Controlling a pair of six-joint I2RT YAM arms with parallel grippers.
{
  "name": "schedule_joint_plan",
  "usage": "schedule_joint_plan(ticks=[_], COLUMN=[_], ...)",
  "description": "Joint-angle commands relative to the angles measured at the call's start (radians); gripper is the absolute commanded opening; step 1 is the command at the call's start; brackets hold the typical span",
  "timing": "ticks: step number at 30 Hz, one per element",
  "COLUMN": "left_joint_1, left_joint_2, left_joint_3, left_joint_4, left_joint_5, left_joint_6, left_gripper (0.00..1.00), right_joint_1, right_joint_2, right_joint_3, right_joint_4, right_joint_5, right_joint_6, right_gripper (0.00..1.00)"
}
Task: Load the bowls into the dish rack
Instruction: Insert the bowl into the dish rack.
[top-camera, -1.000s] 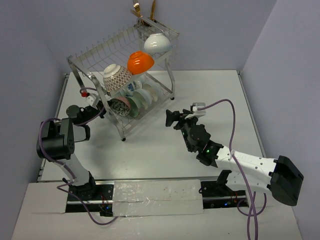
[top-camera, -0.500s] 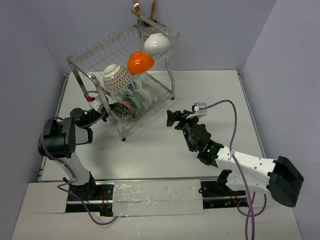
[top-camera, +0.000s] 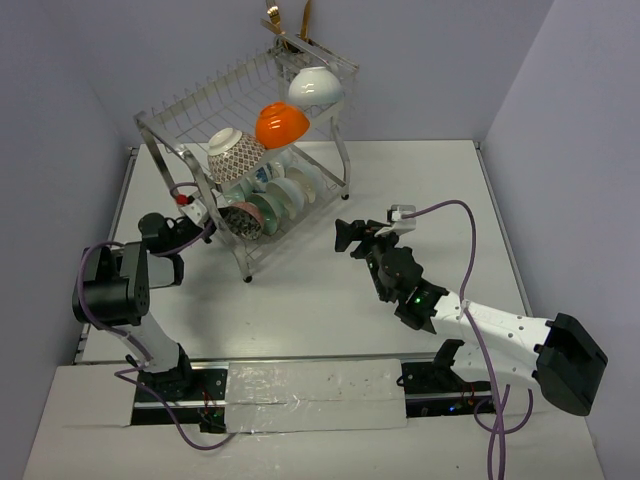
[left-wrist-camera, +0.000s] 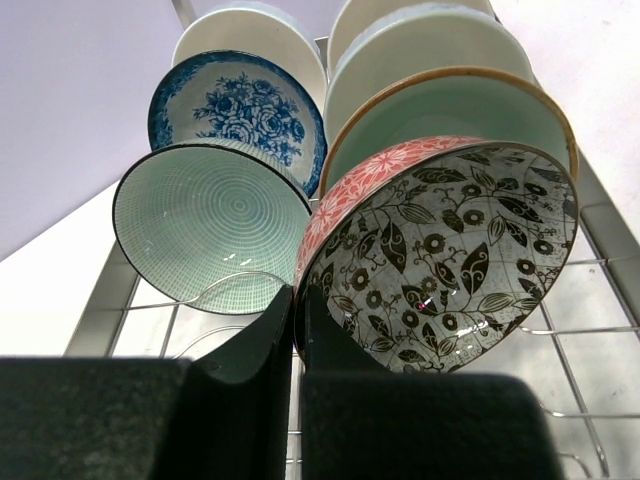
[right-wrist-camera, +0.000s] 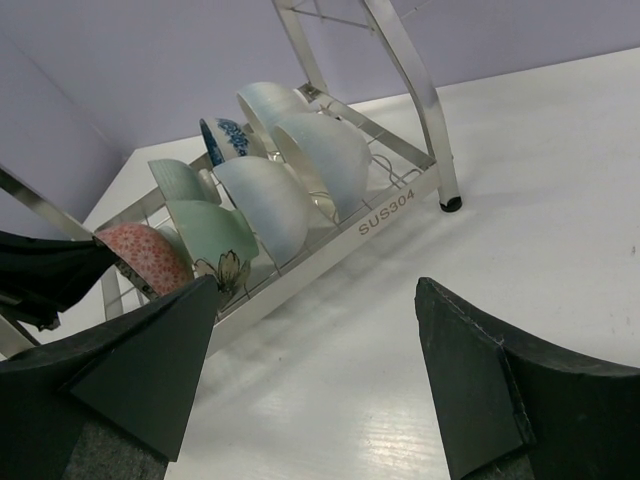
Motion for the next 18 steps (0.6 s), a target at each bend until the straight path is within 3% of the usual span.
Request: schedule_joint_plan(ticks=[1, 12, 18], left_joint_1=[-0.023, -0.039, -0.058], left_joint_2=[-0.048, -0.103, -0.109], left_joint_3=[0.034, 0.068, 0.057], left_joint_4=[-0.152, -0.390, -0.384], left_joint_5=[0.041, 0.046, 0.012], left_joint_6=[0.221, 0.384, 0.388], left_gripper=[0.08, 0.11, 0.19], right_joint_1=[-0.010, -0.018, -0.022], right_joint_2=[-0.010, -0.018, -0.020], right_joint_3=[-0.014, -0.026, -0.031], right_joint_4=[0.034, 0.042, 0.047], right_joint_5=[-0.002, -0.004, -0.004], right_joint_6=[0.023, 0.032, 0.034], right_gripper=[0.87, 0.87, 0.87])
